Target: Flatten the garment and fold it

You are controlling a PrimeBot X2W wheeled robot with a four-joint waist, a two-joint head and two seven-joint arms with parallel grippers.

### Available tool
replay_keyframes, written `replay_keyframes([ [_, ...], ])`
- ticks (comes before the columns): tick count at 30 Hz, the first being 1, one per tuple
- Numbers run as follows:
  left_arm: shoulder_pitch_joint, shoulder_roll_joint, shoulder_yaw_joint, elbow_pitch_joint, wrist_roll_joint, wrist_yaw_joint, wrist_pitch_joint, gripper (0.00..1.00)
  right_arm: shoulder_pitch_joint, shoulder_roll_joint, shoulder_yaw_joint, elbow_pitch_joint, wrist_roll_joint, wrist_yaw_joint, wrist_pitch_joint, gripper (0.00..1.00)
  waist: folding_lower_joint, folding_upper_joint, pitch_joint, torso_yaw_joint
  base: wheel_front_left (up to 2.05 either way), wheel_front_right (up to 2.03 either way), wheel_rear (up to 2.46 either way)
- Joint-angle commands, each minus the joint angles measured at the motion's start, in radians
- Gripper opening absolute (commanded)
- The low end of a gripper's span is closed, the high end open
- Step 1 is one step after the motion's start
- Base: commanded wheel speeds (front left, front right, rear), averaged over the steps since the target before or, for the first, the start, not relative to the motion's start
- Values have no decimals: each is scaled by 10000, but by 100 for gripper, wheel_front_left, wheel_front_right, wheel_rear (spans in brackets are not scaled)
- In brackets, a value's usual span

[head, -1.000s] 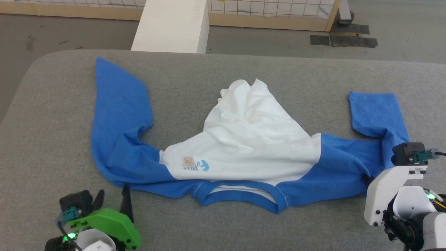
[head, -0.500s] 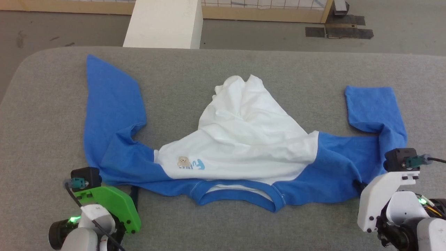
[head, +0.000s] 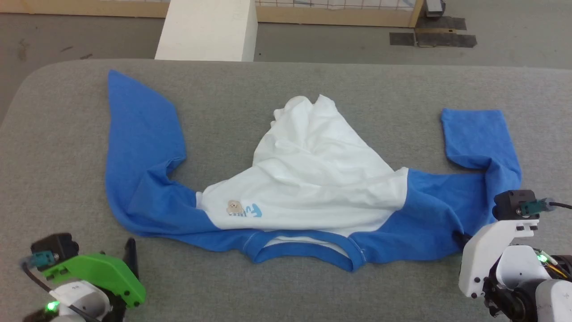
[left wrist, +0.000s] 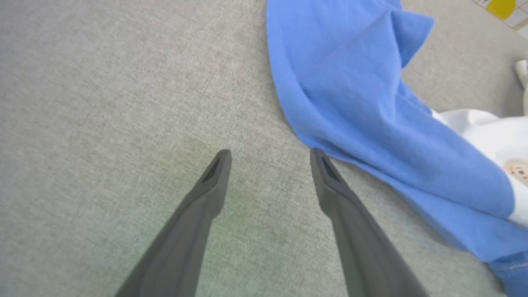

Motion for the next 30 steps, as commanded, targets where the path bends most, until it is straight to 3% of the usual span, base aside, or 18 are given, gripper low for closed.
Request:
replay_keyframes([
  [1, 8, 130, -56, -396, 90, -3, -17, 100, 56, -5, -16, -30, 47, -15, -21, 0, 0, 0, 38, 140, 0, 0, 0],
  [3, -50, 278, -351, -843, 281, -131, 183, 100, 24, -5, -23, -20, 48, -15, -16, 0, 0, 0, 63, 230, 0, 0, 0],
  [4, -322, 463, -1064, -1000, 566, -471, 706, 100, -57, -5, 29, 4, 63, -15, -3, 0, 0, 0, 107, 289, 0, 0, 0],
  [8, -845, 583, -1700, -616, 798, -734, 1260, 100, -198, -5, 147, 30, 81, -15, -7, 0, 0, 0, 210, 217, 0, 0, 0],
  [17, -1336, 642, -1977, 1227, 693, -631, 2436, 100, -240, -5, 180, 160, 167, -15, -136, 0, 0, 0, 398, -200, 0, 0, 0],
  [18, -1287, 617, -1998, 1380, 589, -674, 2583, 55, -238, -5, 171, 183, 178, -15, -170, 0, 0, 0, 395, -239, 0, 0, 0],
  [19, -1253, 593, -2017, 1450, 510, -734, 2631, 21, -230, -5, 157, 202, 188, -15, -193, 0, 0, 0, 393, -258, 0, 0, 0],
  [20, -1201, 521, -2013, 1510, 355, -814, 2659, 0, -217, -5, 146, 222, 199, -15, -218, 0, 0, 0, 388, -277, 0, 0, 0],
  [30, -1496, -119, -1067, 381, -883, -1197, 948, 0, -370, -5, -69, 129, 588, -15, -983, 0, 0, 0, 25, -179, 0, 0, 0],
])
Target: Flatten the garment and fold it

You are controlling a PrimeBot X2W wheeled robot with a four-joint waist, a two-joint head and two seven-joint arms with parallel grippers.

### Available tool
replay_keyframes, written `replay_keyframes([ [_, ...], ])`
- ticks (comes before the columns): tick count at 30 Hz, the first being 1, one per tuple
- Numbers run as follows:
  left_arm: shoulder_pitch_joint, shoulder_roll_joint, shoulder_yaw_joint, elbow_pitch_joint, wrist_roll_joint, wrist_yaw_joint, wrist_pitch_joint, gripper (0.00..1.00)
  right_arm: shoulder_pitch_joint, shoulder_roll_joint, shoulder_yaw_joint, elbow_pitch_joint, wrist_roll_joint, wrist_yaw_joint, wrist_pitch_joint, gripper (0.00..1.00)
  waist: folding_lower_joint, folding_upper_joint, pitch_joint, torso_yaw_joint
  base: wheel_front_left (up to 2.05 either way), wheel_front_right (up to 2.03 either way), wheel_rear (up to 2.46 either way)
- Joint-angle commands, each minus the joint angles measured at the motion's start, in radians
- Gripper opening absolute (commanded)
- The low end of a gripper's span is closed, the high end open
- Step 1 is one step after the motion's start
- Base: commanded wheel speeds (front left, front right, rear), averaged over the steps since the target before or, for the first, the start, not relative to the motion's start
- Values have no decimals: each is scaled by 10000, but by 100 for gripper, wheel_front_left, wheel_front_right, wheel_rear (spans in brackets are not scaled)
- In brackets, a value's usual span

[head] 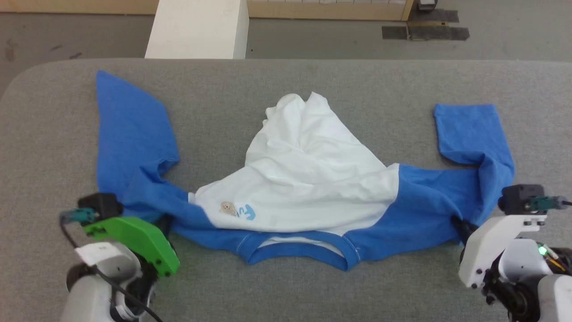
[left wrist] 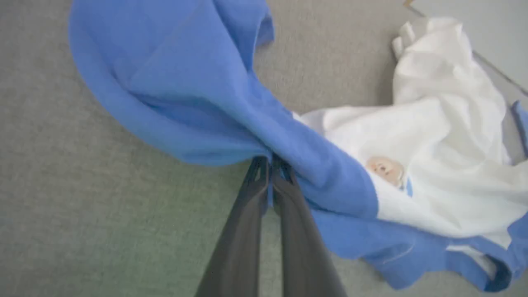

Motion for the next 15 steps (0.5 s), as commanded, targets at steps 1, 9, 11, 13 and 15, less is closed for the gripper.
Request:
replay_keyframes([
  [1, -237, -77, 198, -377, -264, -133, -296, 0, -287, -6, -89, -127, 223, -15, -215, 0, 0, 0, -187, 44, 0, 0, 0],
  [9, -2113, 89, 513, -2400, -673, -604, -1050, 0, -2084, -6, -633, -891, 1407, -15, -751, 0, 0, 0, -853, -24, 0, 0, 0],
  [11, -2775, 241, 422, -2634, -607, -728, -1072, 0, -2684, -30, -747, -1057, 1529, -15, -574, 0, 0, 0, -1022, -42, 0, 0, 0],
  [13, -3528, 393, 311, -2804, -512, -829, -1089, 0, -3321, -158, -810, -1285, 1636, -15, -308, 0, 0, 0, -1131, -62, 0, 0, 0],
  [15, -4311, 513, 179, -2873, -421, -920, -1120, 0, -3971, -310, -814, -1481, 1801, -15, 17, 0, 0, 0, -1248, -83, 0, 0, 0],
])
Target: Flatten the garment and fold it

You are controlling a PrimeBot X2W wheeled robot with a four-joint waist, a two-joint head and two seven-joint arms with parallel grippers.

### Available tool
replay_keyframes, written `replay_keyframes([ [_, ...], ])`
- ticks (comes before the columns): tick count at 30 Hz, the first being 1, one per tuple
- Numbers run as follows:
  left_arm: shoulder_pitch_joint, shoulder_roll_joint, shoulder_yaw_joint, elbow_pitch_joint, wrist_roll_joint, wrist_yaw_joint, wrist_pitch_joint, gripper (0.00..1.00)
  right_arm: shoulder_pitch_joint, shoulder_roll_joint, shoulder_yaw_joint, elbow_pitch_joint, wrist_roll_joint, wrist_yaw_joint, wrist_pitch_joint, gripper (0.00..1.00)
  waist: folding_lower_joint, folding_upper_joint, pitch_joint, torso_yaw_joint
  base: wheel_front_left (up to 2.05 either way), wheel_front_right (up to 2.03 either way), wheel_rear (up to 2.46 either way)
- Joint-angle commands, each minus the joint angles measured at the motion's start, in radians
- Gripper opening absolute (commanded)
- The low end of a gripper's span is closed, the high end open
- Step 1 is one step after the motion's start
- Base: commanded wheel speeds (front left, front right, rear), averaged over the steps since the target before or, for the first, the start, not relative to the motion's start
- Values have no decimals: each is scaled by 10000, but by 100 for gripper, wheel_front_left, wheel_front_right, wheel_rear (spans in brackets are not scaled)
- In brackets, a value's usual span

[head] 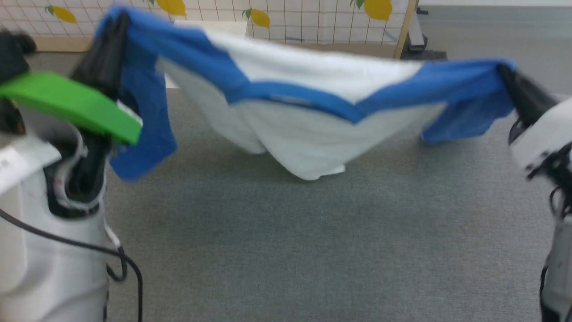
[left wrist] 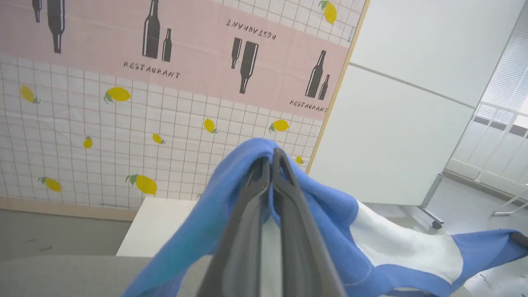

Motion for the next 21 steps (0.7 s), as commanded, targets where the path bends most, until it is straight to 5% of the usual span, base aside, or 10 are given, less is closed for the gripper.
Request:
replay_keyframes([
  [1, -597, 128, -78, -62, 106, -94, -98, 0, -471, -93, -22, -159, 183, -15, 177, 0, 0, -1, -168, -56, 0, 0, 0],
  [12, -3862, 822, -270, 1346, 444, -143, 333, 0, -4001, -301, 59, 247, 554, -15, 1642, 0, 0, -1, 28, -307, 0, 0, 0],
  [21, -5671, 1923, -507, 3468, 1326, -163, 679, 0, -6711, 90, -29, 1898, -59, -15, 2270, 0, 0, -1, 1902, -653, 0, 0, 0],
])
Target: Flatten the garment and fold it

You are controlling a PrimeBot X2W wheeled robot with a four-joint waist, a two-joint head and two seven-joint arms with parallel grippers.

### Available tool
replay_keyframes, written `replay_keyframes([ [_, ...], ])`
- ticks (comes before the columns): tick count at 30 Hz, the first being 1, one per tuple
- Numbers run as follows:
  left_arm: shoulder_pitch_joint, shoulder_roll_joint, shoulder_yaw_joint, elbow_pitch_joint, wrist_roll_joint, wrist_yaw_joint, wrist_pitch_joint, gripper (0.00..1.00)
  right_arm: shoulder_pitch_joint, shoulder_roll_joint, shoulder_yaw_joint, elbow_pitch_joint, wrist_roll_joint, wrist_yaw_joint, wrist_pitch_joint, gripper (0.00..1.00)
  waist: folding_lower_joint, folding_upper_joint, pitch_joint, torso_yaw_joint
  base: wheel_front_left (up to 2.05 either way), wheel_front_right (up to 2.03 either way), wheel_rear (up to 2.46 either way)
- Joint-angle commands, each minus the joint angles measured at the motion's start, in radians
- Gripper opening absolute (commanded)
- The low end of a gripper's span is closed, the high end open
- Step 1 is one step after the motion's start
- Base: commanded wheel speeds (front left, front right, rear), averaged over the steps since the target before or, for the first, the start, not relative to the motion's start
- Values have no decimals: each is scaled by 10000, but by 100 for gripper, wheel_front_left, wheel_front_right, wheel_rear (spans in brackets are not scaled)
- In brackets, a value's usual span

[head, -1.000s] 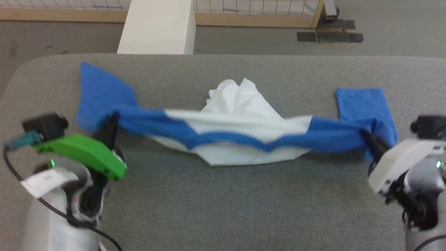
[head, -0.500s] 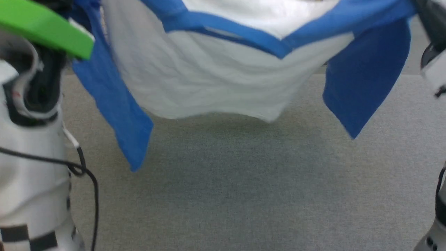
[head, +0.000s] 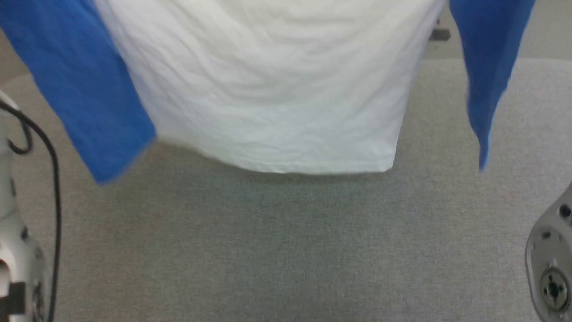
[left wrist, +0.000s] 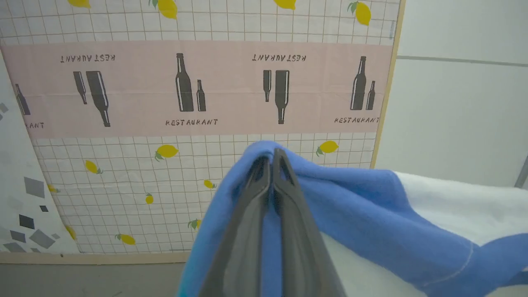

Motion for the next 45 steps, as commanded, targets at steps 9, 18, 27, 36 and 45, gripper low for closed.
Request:
replay_keyframes([
  [9, -2427, 592, 27, 1508, 708, 222, -678, 0, -2894, 175, 559, 1829, -1835, -15, -1183, 0, 0, 0, 3029, -637, 0, 0, 0],
  [18, -2927, 578, 162, 2527, 441, 12, -1668, 0, -3495, 175, 1141, 2834, -2166, -15, -2777, 0, 0, 0, 3957, -522, 0, 0, 0],
  [27, -602, 330, 178, 2894, -657, -435, -2894, 0, -402, -133, 1482, 2437, -871, -15, -4093, 0, 0, 0, 3436, -247, 0, 0, 0],
  [36, 4654, -605, 606, 1955, -1894, -353, -3713, 0, 5286, -13, 710, 683, 609, -15, -4873, 0, 0, 0, 1572, 3, 0, 0, 0],
  [45, 9588, -1826, 841, -345, -2418, 785, -3443, 0, 10081, 170, 12, -1071, 852, -15, -4236, 0, 0, 0, -417, 241, 0, 0, 0],
])
